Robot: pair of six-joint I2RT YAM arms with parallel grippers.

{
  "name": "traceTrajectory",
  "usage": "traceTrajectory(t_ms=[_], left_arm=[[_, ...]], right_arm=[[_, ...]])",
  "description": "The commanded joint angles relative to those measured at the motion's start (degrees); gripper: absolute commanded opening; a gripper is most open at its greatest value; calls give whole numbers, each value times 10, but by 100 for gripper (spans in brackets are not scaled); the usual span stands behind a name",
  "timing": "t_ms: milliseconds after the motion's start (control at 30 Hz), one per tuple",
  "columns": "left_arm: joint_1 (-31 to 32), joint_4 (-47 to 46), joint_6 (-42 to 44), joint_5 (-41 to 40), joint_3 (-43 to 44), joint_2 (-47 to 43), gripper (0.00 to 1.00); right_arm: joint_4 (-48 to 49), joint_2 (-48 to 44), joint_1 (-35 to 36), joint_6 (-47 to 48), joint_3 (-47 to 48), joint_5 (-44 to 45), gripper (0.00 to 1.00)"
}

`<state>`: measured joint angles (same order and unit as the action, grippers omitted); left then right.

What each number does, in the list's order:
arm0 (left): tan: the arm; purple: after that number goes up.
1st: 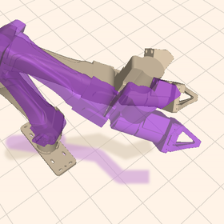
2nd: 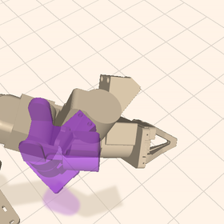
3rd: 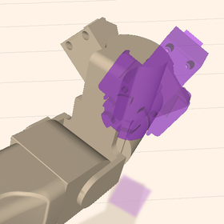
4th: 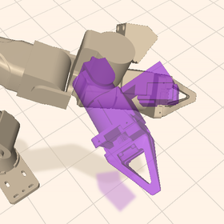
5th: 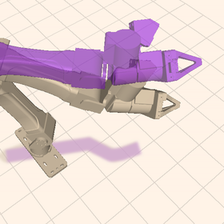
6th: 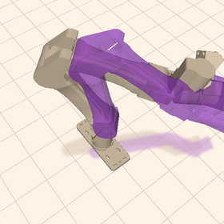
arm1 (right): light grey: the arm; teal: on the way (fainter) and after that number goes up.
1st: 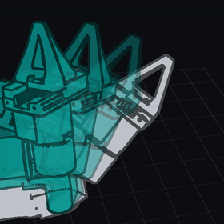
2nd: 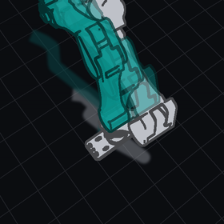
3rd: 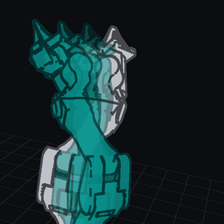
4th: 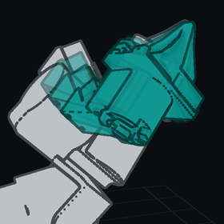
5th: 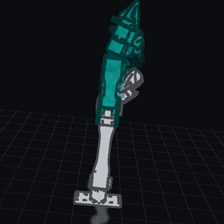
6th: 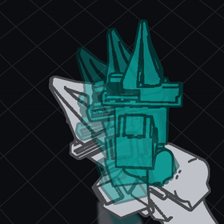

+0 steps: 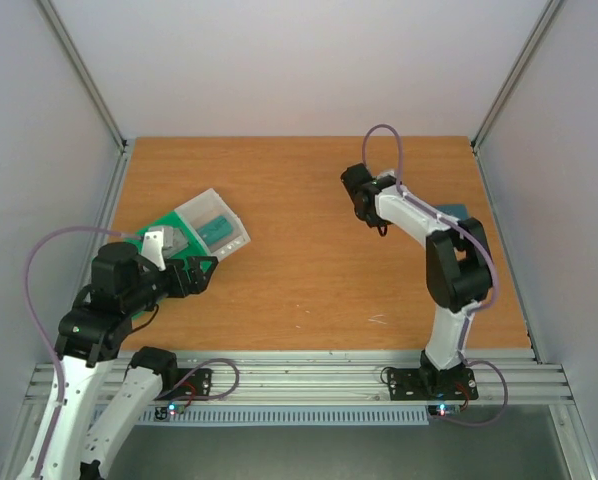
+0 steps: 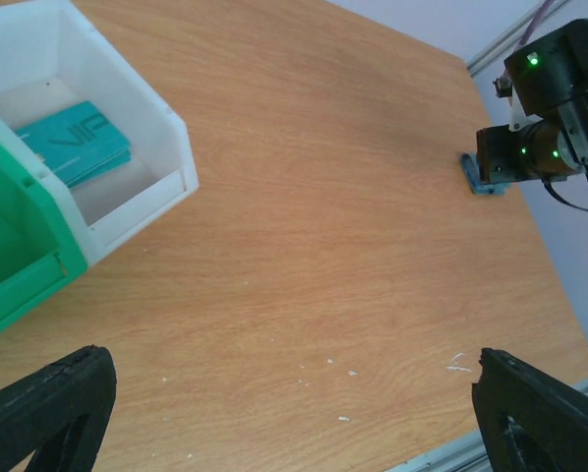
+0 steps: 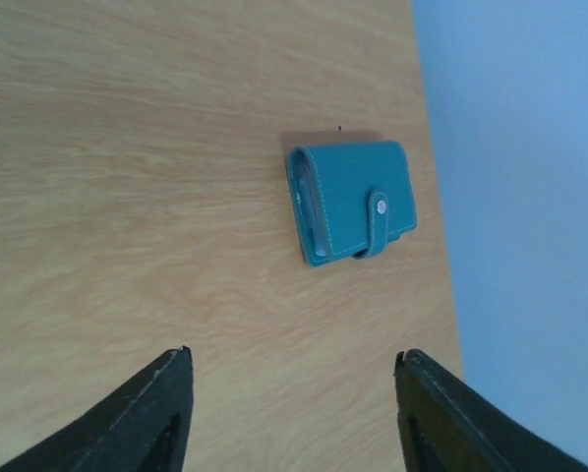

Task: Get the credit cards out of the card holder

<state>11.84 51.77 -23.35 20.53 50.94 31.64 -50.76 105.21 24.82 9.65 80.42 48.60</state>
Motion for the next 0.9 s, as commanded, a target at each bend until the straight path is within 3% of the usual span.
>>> traceTrajectory(t_ms=[0,200,867], left_arm=[[-3,-40,17,-33,-30,-16,99],[-4,-41,19,-48,-33,-33,99],[5,-35,19,-63,-34,-31,99]], right_arm=[[8,81,-38,48,44,25,52],[6,168,-90,101,84,45,38],[68,269,-172,193,121,92,30]])
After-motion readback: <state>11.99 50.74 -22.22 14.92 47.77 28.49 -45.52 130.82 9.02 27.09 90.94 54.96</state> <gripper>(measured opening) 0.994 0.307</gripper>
